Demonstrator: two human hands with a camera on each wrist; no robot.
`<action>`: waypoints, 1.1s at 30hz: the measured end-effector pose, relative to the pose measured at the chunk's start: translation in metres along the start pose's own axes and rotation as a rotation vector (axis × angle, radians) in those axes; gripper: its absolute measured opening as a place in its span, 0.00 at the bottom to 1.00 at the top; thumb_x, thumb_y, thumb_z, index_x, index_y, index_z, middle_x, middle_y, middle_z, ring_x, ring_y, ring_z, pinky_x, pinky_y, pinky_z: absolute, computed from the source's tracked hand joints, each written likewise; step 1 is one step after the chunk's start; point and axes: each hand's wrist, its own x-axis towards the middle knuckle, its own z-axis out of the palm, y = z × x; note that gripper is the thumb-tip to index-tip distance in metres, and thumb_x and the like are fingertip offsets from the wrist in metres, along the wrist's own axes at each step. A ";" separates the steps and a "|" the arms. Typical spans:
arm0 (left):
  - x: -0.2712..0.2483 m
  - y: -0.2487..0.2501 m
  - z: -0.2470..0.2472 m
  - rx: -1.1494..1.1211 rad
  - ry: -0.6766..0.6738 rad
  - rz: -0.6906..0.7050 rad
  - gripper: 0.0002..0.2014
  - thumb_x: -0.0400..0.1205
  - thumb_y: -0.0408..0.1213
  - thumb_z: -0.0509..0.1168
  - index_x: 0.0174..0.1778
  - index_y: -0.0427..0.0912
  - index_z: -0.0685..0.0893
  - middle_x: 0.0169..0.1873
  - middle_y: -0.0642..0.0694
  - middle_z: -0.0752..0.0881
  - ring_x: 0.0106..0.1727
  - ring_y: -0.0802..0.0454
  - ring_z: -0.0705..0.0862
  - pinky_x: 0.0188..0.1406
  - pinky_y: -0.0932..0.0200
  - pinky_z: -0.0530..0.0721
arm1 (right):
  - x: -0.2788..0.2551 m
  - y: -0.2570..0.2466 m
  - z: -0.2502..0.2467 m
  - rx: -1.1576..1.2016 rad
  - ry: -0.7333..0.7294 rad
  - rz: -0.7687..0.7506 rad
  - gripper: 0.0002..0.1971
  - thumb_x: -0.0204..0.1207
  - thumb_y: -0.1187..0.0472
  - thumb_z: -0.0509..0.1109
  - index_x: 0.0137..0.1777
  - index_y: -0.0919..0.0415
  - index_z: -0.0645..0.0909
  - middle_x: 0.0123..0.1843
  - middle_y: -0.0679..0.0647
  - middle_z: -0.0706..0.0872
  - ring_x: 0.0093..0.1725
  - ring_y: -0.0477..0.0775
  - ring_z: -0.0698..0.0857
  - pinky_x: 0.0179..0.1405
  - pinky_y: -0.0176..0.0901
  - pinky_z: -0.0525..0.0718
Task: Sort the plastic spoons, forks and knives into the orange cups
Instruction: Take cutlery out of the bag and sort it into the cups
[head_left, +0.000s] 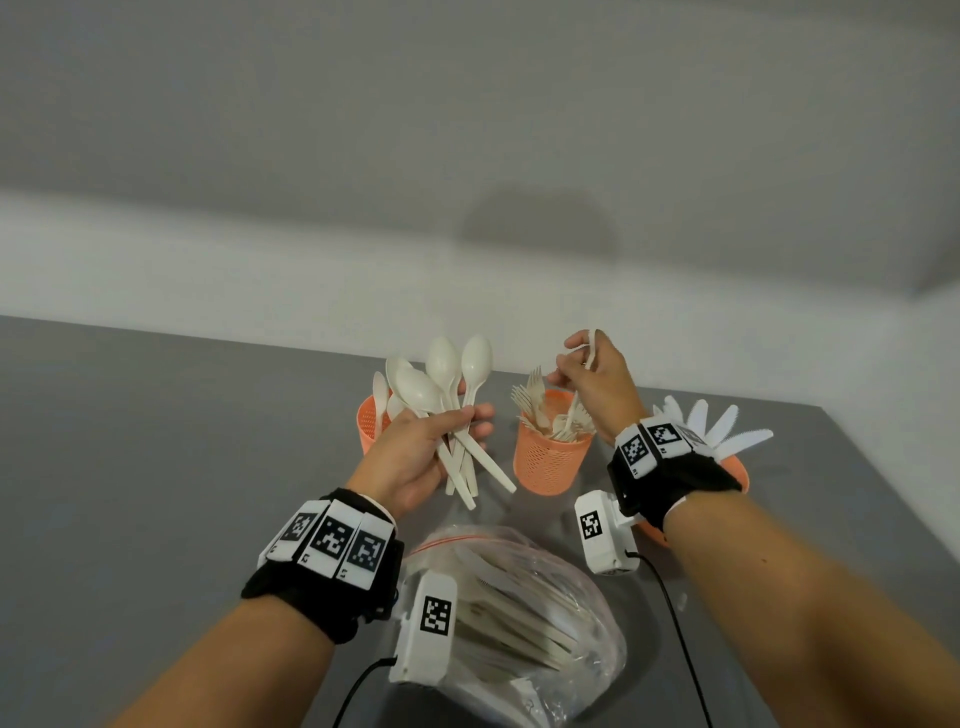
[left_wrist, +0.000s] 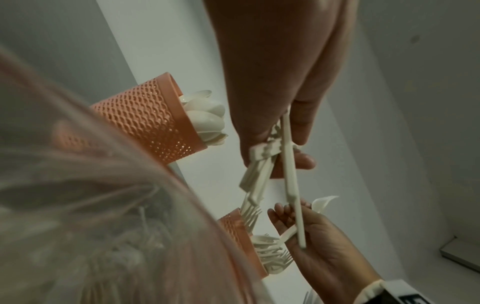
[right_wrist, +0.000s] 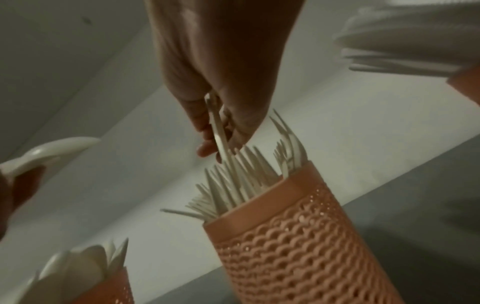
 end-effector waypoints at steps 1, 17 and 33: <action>0.000 -0.001 0.000 0.003 0.003 0.000 0.12 0.81 0.24 0.60 0.59 0.37 0.77 0.37 0.42 0.91 0.32 0.53 0.89 0.34 0.58 0.88 | -0.001 0.000 0.002 -0.029 -0.005 0.001 0.07 0.80 0.72 0.57 0.49 0.59 0.72 0.33 0.55 0.78 0.35 0.52 0.84 0.46 0.46 0.85; -0.001 0.002 0.000 0.044 -0.019 -0.003 0.10 0.81 0.24 0.59 0.54 0.40 0.79 0.39 0.43 0.92 0.33 0.52 0.89 0.36 0.57 0.89 | 0.002 -0.033 0.007 0.265 0.180 -0.087 0.09 0.86 0.55 0.50 0.47 0.51 0.71 0.31 0.50 0.72 0.29 0.47 0.74 0.30 0.41 0.78; 0.000 -0.003 0.004 0.062 -0.007 -0.012 0.06 0.81 0.25 0.60 0.51 0.37 0.80 0.38 0.42 0.91 0.32 0.52 0.89 0.35 0.58 0.89 | 0.012 -0.035 -0.004 0.201 0.402 -0.130 0.08 0.86 0.53 0.49 0.49 0.53 0.68 0.33 0.49 0.69 0.32 0.45 0.72 0.33 0.32 0.78</action>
